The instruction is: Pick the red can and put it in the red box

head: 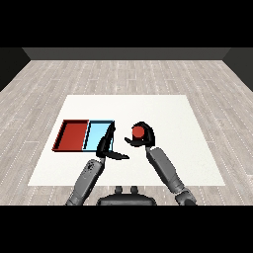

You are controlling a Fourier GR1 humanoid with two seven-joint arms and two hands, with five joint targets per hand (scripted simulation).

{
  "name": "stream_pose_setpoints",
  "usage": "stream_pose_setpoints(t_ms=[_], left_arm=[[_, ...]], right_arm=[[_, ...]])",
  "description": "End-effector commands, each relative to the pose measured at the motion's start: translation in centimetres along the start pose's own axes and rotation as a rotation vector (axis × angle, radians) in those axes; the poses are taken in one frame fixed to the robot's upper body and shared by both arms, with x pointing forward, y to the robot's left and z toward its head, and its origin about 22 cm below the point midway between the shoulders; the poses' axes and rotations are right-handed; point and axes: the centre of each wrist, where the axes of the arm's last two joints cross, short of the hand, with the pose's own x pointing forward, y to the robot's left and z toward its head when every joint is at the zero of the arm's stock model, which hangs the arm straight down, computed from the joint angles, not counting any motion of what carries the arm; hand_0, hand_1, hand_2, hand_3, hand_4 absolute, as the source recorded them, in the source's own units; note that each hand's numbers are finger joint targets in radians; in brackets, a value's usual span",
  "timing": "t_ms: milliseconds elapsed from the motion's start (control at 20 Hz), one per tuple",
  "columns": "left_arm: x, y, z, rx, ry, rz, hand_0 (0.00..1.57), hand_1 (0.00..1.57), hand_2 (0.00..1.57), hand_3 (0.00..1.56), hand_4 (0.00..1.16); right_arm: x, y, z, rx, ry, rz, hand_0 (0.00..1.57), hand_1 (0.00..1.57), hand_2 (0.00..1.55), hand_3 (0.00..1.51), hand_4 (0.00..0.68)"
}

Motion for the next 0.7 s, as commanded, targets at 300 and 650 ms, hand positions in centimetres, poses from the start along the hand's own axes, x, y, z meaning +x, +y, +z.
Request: stream_pose_setpoints(t_ms=[300,650], left_arm=[[-1.7,-2.2,-1.0,-0.032,0.011,-0.027,0.00,0.00,0.00,0.00,0.00],[-0.6,-1.5,-2.9,-0.031,0.072,-0.054,0.00,0.00,0.00,0.00,0.00]], right_arm=[[1.0,1.8,1.6,0.065,-0.033,-0.034,1.39,1.39,1.41,1.40,0.615],[2.6,5.0,0.1,0.099,-0.023,-0.056,1.42,1.42,1.43,1.40,0.629]])
